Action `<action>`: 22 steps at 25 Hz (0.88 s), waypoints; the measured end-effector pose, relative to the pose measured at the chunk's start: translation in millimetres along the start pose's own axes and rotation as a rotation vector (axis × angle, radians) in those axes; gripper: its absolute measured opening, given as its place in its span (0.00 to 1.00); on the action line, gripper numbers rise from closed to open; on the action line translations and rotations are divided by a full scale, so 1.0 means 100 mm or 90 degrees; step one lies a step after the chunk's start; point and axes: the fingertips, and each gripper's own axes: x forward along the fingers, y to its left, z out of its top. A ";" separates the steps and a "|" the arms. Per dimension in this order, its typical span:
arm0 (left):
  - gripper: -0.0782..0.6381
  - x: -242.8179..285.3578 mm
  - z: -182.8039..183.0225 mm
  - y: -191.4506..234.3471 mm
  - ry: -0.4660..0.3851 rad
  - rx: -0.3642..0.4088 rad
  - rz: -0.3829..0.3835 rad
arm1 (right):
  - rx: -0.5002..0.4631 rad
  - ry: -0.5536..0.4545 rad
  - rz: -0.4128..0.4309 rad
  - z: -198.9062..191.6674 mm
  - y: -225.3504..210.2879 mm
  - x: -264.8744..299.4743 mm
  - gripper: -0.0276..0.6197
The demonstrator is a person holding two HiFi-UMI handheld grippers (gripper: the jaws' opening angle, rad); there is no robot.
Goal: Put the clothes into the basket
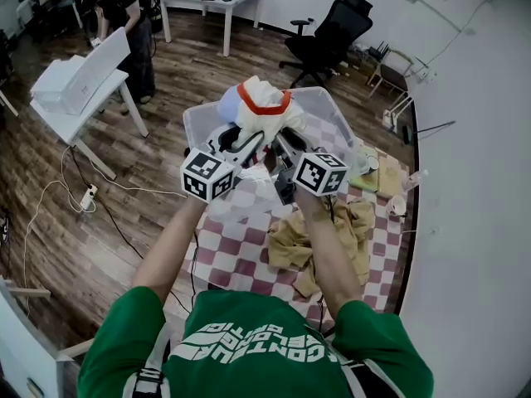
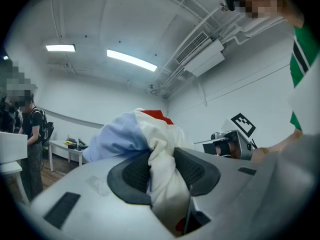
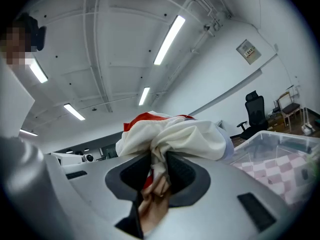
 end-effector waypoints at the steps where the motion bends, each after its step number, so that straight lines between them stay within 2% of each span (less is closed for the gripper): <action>1: 0.31 0.01 -0.06 0.03 0.005 -0.003 0.002 | -0.002 0.013 0.003 -0.04 -0.04 0.03 0.19; 14: 0.31 0.30 -0.95 0.49 0.119 -0.084 0.055 | -0.017 0.200 0.021 -0.70 -0.71 0.51 0.19; 22: 0.31 0.55 -1.62 0.71 0.223 -0.152 0.085 | 0.000 0.318 0.024 -1.21 -1.24 0.72 0.19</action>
